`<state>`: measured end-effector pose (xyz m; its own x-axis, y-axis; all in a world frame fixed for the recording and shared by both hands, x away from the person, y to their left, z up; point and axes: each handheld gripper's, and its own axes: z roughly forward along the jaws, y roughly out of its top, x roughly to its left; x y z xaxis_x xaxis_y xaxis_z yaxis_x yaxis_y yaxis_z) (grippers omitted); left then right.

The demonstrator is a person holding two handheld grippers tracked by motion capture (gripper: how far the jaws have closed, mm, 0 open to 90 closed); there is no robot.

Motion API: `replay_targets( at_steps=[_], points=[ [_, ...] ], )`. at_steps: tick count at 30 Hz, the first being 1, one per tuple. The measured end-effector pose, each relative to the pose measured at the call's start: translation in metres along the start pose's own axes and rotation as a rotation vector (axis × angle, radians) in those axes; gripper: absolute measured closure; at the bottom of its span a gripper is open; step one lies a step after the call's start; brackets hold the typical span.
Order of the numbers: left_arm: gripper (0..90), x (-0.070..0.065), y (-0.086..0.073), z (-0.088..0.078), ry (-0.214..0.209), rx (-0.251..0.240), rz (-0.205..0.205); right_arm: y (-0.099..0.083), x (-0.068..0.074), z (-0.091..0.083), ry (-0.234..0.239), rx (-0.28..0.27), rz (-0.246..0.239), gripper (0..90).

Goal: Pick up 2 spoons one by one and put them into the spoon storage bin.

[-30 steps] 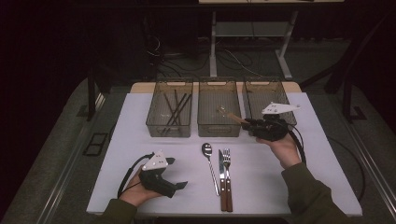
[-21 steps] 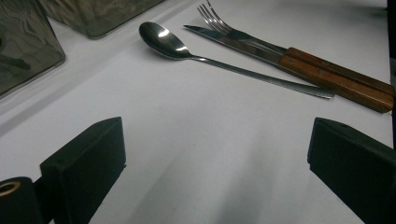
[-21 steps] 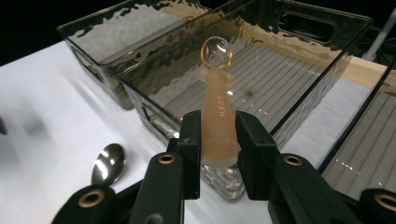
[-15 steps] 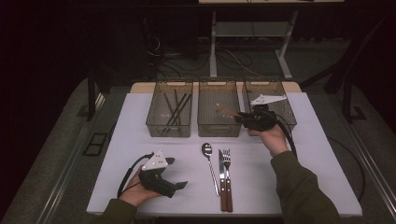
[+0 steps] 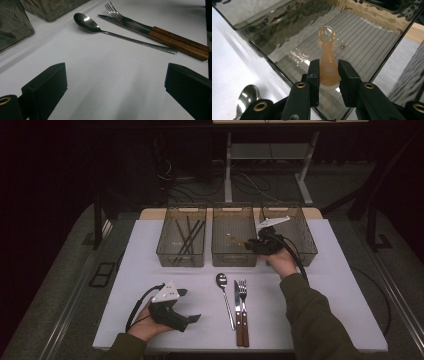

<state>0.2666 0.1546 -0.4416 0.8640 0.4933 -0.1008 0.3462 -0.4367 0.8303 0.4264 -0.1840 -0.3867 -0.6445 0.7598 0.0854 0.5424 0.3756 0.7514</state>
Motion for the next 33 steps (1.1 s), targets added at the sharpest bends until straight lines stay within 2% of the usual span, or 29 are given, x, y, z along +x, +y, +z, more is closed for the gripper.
replay_targets(
  at_steps=[3, 6, 15, 20, 27, 33],
  points=[
    [3.2, 0.000, 0.000, 0.000, -0.001, -0.002, 0.004, 0.000, 0.000, 0.004, 0.002, 0.006, -0.008, 69.7],
    [3.2, 0.001, 0.000, 0.000, -0.001, -0.002, 0.004, 0.000, 0.001, 0.002, -0.002, -0.024, -0.007, 59.4],
    [3.2, 0.000, 0.000, 0.000, 0.000, 0.000, 0.003, -0.005, 0.000, -0.020, 0.041, -0.088, 0.039, 44.8],
    [3.2, 0.001, 0.000, 0.000, 0.005, 0.004, 0.002, -0.014, 0.000, -0.034, 0.079, -0.102, 0.050, 41.6],
    [3.2, 0.000, -0.001, 0.000, 0.011, 0.007, -0.007, -0.032, 0.004, -0.050, 0.131, -0.113, 0.041, 34.8],
    [3.1, 0.001, -0.001, 0.000, 0.010, 0.010, -0.010, -0.053, 0.006, -0.060, 0.138, -0.128, 0.033, 30.3]
  ],
)
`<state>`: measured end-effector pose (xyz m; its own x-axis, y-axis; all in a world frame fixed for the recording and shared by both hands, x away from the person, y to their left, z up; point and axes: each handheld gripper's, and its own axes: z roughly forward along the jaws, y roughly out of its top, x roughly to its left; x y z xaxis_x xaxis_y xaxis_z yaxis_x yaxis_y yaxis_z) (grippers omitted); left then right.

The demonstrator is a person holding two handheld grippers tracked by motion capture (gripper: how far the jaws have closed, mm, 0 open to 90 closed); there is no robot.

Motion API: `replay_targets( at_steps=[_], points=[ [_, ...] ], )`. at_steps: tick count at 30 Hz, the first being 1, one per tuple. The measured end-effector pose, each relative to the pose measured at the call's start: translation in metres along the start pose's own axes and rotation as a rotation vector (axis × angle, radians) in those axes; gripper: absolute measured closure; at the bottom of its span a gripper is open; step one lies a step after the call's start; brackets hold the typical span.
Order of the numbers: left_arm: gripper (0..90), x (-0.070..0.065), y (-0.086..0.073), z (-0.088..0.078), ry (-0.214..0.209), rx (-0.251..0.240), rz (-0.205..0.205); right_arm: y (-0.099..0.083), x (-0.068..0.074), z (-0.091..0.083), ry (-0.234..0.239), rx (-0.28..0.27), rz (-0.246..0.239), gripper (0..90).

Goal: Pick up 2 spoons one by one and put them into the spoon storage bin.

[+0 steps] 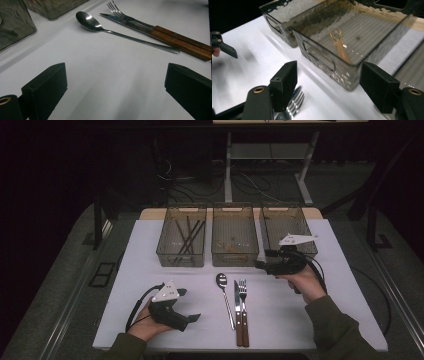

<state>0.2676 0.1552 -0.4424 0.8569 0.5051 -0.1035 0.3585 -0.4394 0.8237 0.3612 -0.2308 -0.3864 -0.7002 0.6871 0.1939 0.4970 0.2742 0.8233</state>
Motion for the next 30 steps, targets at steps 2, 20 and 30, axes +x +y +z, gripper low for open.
replay_targets(
  at_steps=[2, 20, 30],
  points=[
    [3.1, -0.001, 0.000, 0.000, 0.001, 0.002, 0.000, -0.006, 0.001, -0.003, -0.012, -0.008, 0.003, 28.2],
    [3.4, 0.000, 0.002, -0.002, 0.007, 0.030, 0.006, -0.070, 0.009, -0.043, -0.053, -0.024, -0.011, 18.8],
    [7.3, 0.002, 0.002, -0.004, 0.025, 0.025, -0.015, -0.099, 0.015, -0.057, -0.067, -0.021, -0.017, 18.2]
  ],
)
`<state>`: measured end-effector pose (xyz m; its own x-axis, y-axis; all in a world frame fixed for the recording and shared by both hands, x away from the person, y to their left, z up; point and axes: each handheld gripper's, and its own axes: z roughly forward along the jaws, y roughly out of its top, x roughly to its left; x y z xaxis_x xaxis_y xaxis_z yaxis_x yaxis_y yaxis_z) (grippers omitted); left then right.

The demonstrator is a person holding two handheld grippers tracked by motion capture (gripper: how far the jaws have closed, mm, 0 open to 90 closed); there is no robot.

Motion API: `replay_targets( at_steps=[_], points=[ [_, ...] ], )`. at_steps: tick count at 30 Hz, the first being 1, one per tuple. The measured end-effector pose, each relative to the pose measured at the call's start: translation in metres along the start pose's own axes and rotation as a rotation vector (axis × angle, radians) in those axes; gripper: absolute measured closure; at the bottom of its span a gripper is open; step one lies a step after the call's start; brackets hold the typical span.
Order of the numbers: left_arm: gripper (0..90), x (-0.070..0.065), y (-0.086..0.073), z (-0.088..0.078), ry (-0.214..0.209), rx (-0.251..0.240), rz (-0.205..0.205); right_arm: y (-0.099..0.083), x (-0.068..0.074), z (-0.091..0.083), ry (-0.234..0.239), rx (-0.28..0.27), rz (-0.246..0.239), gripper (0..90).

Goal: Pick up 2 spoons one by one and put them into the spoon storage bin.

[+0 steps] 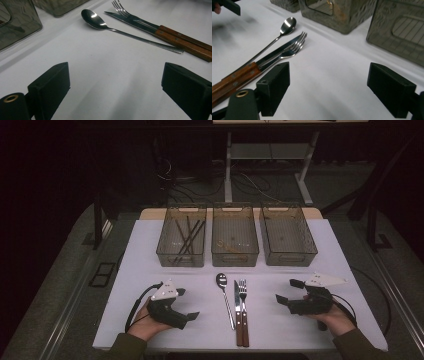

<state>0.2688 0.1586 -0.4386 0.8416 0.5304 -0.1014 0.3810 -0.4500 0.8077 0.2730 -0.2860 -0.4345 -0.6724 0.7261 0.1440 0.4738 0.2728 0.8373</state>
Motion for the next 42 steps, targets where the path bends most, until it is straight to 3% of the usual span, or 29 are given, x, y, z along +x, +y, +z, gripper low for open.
replay_targets(
  at_steps=[10, 25, 30, 38, 42],
  points=[
    [20.3, 0.002, 0.002, -0.001, 0.031, 0.014, -0.014, -0.011, 0.006, -0.002, -0.004, 0.003, -0.015, 18.2],
    [57.3, 0.015, 0.027, 0.006, 0.083, -0.043, -0.072, -0.011, 0.008, 0.000, 0.009, 0.019, -0.042, 18.2],
    [69.0, 0.018, 0.036, 0.019, 0.081, -0.039, -0.066, -0.011, 0.008, 0.001, 0.006, 0.025, -0.046, 18.2],
    [87.8, 0.018, 0.054, 0.052, 0.033, 0.011, -0.036, -0.011, 0.009, 0.004, 0.005, 0.034, -0.045, 18.2],
    [89.6, 0.014, 0.061, 0.065, 0.013, 0.036, -0.007, -0.011, 0.009, 0.004, 0.007, 0.036, -0.049, 18.2]
  ],
)
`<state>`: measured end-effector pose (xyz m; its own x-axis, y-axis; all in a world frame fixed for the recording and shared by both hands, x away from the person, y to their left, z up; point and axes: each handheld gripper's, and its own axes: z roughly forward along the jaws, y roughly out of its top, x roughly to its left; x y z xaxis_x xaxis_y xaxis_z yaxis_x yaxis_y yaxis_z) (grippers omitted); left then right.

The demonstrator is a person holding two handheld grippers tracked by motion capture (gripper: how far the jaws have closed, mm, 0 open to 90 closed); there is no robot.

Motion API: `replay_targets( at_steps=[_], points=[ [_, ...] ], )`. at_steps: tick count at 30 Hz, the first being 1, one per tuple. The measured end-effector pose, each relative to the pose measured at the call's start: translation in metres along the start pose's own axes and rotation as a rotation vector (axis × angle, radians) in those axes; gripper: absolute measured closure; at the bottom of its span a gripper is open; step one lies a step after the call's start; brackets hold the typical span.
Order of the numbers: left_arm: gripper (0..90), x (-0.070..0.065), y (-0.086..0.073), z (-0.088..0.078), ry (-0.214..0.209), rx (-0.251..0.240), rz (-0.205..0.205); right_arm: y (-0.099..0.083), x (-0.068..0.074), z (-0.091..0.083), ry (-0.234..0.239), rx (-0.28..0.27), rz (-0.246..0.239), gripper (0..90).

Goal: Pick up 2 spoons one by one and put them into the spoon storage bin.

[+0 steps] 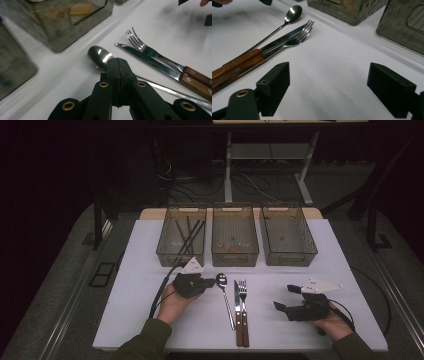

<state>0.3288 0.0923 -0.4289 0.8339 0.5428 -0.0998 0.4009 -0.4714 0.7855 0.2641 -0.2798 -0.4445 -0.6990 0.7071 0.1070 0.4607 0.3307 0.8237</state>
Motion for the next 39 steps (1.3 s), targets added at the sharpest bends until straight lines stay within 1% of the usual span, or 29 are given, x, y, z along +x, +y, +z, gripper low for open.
replay_targets(
  at_steps=[4, 8, 10, 14, 15, 17, 19, 22, 23, 25, 26, 28, 29, 31, 33, 35, 38, 39],
  points=[
    [89.6, -0.002, 0.006, 0.013, 0.006, 0.016, 0.012, 0.000, 0.000, 0.000, -0.003, -0.004, 0.000, 18.2],
    [89.4, -0.001, 0.012, 0.023, 0.022, 0.022, 0.029, 0.000, 0.000, -0.001, -0.003, -0.005, 0.003, 18.2],
    [84.5, -0.001, 0.014, 0.026, 0.041, 0.017, 0.037, 0.000, 0.000, -0.001, -0.004, -0.005, 0.002, 18.2],
    [74.4, 0.004, 0.017, 0.030, 0.072, -0.003, 0.022, 0.000, 0.000, -0.001, -0.010, -0.006, 0.000, 18.2],
    [72.2, 0.006, 0.018, 0.030, 0.079, 0.008, 0.030, 0.001, -0.001, -0.001, -0.015, -0.006, 0.000, 18.2],
    [68.4, 0.010, 0.018, 0.032, 0.091, 0.007, 0.021, 0.001, -0.001, -0.002, -0.016, -0.012, 0.005, 18.2],
    [66.3, 0.013, 0.018, 0.034, 0.091, 0.008, 0.006, 0.001, -0.002, -0.002, -0.015, -0.011, 0.006, 18.2],
    [64.1, 0.017, 0.016, 0.040, 0.071, 0.024, -0.024, 0.001, -0.001, -0.001, -0.011, -0.008, 0.004, 18.2],
    [63.2, 0.018, 0.016, 0.041, 0.071, 0.032, -0.029, 0.001, -0.001, -0.001, -0.011, -0.008, 0.001, 18.2],
    [62.9, 0.020, 0.013, 0.044, 0.059, 0.042, -0.059, 0.001, 0.000, -0.001, -0.009, -0.009, -0.002, 18.2],
    [62.9, 0.021, 0.012, 0.045, 0.058, 0.051, -0.066, 0.001, 0.000, -0.001, -0.009, -0.010, -0.001, 18.2],
    [63.0, 0.023, 0.010, 0.046, 0.040, 0.071, -0.078, 0.001, -0.001, -0.002, -0.009, -0.010, 0.001, 18.2],
    [63.0, 0.024, 0.009, 0.047, 0.034, 0.082, -0.075, 0.001, -0.001, -0.002, -0.011, -0.010, 0.001, 18.2],
    [62.7, 0.024, 0.009, 0.047, 0.030, 0.080, -0.079, 0.001, -0.001, -0.002, -0.011, -0.010, 0.000, 18.2],
    [64.7, 0.023, 0.009, 0.048, 0.019, 0.077, -0.077, 0.001, 0.000, -0.002, -0.010, -0.012, -0.002, 18.2],
    [68.0, 0.023, 0.008, 0.049, 0.017, 0.068, -0.083, 0.001, 0.000, -0.002, -0.010, -0.011, -0.004, 18.2],
    [71.7, 0.026, 0.007, 0.048, -0.005, 0.057, -0.103, 0.001, 0.000, -0.002, -0.012, -0.010, -0.003, 18.2],
    [73.1, 0.027, 0.007, 0.048, -0.014, 0.047, -0.119, 0.001, 0.000, -0.002, -0.011, -0.011, -0.004, 18.2]
  ],
)
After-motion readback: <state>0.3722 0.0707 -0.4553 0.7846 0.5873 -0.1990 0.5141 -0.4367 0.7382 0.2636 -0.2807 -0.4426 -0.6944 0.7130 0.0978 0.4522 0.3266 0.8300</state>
